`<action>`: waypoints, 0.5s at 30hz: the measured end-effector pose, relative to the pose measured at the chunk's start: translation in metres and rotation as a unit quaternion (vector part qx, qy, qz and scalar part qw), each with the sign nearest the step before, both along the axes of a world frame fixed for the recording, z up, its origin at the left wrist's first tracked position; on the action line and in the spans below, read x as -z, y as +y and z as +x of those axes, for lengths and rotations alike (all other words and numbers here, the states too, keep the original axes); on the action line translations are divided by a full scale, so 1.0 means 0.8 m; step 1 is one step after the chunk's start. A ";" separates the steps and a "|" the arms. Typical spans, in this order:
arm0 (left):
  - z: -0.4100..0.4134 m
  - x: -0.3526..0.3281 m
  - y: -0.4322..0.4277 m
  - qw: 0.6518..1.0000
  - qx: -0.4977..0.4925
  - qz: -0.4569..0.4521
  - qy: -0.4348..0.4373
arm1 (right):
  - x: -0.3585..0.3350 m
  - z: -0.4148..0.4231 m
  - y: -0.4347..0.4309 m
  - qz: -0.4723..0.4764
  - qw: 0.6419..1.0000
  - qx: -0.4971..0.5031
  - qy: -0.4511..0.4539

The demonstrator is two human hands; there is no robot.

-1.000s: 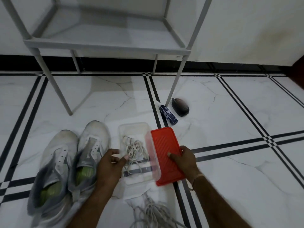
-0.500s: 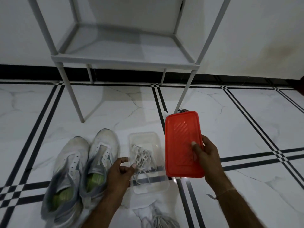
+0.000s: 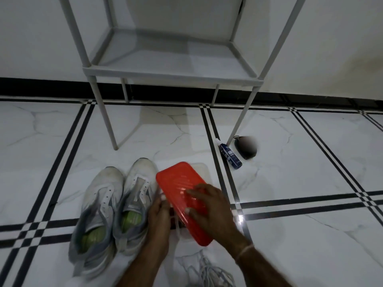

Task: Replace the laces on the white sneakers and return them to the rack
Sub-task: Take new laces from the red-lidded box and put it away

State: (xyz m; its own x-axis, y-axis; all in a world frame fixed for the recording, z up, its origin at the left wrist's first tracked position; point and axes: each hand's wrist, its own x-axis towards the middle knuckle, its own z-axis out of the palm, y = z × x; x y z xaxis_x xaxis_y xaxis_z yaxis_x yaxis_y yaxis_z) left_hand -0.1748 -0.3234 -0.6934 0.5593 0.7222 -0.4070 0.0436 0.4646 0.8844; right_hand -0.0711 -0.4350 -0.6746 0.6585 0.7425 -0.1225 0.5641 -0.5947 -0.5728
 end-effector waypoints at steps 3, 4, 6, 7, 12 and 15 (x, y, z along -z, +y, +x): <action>0.001 0.006 0.005 1.000 0.006 0.002 0.006 | 0.013 0.016 -0.012 0.016 0.998 0.045 0.035; 0.003 0.007 0.006 1.000 0.014 0.017 0.009 | 0.015 0.018 -0.014 0.031 0.995 0.068 0.070; 0.011 0.012 0.008 0.998 0.017 0.046 0.035 | 0.025 0.020 -0.017 0.087 0.984 0.102 0.120; 0.015 0.016 0.011 0.997 0.013 0.061 0.051 | 0.031 0.019 -0.019 0.116 0.978 0.118 0.124; 0.025 0.025 0.017 0.984 0.018 0.151 0.095 | 0.044 0.013 -0.031 0.198 0.960 0.170 0.100; 0.018 0.030 0.015 0.970 0.004 0.200 0.135 | 0.049 0.008 -0.035 0.222 0.952 0.184 0.106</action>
State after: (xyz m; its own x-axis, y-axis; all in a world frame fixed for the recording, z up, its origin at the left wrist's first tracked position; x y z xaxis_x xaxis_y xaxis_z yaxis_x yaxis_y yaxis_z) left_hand -0.1604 -0.3116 -0.7175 0.4768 0.8489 -0.2279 0.3013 0.0858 0.9497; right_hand -0.0648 -0.4630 -0.7136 0.8794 0.4760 -0.0094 0.2080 -0.4020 -0.8917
